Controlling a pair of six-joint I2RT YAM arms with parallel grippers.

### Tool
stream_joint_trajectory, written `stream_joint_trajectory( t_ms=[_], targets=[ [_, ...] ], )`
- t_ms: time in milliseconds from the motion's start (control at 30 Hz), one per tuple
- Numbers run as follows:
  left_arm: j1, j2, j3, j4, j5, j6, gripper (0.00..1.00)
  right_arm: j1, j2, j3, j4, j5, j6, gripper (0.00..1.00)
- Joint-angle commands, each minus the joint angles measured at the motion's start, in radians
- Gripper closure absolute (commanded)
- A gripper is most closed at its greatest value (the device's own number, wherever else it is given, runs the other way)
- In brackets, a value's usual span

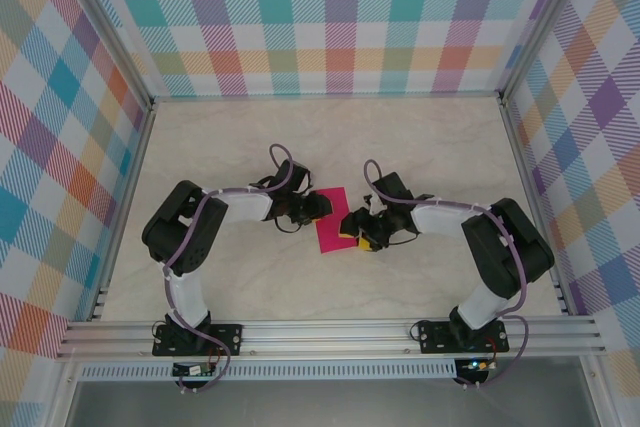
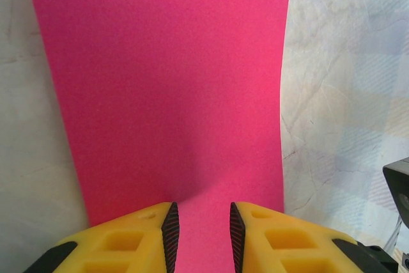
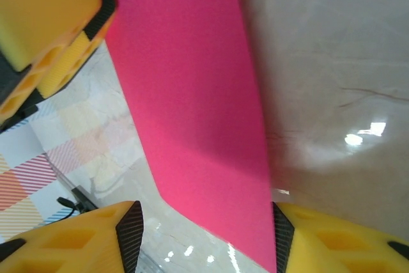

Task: Fold a paper plane with a square sheet of paper (pick it up from the middle)
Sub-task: Third fold the triangle at the center of the table.

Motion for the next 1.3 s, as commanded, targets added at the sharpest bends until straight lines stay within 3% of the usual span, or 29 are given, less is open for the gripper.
stream_joint_trajectory(
  t_ms=[0, 233, 567, 967, 1167, 1267],
  targets=[
    [-0.008, 0.037, -0.028, -0.023, -0.030, 0.015, 0.70, 0.003, -0.008, -0.025, 0.040, -0.039, 0.029, 0.48],
    [-0.009, 0.037, -0.029, -0.024, -0.034, 0.012, 0.70, 0.003, -0.075, -0.033, -0.022, 0.017, 0.041, 0.57],
    [-0.011, 0.031, -0.019, -0.014, -0.008, 0.024, 0.70, 0.005, -0.049, -0.004, 0.030, 0.009, 0.140, 0.84],
    [-0.017, 0.008, 0.019, -0.090, -0.019, 0.062, 0.72, 0.012, 0.069, 0.112, 0.014, 0.010, 0.158, 0.84],
    [-0.020, 0.025, 0.006, -0.108, -0.044, 0.067, 0.73, 0.011, -0.010, 0.085, -0.078, 0.045, 0.136, 0.78],
    [-0.020, 0.033, -0.012, -0.096, -0.046, 0.061, 0.74, 0.011, -0.040, 0.066, -0.092, 0.030, 0.141, 0.80]
  ],
)
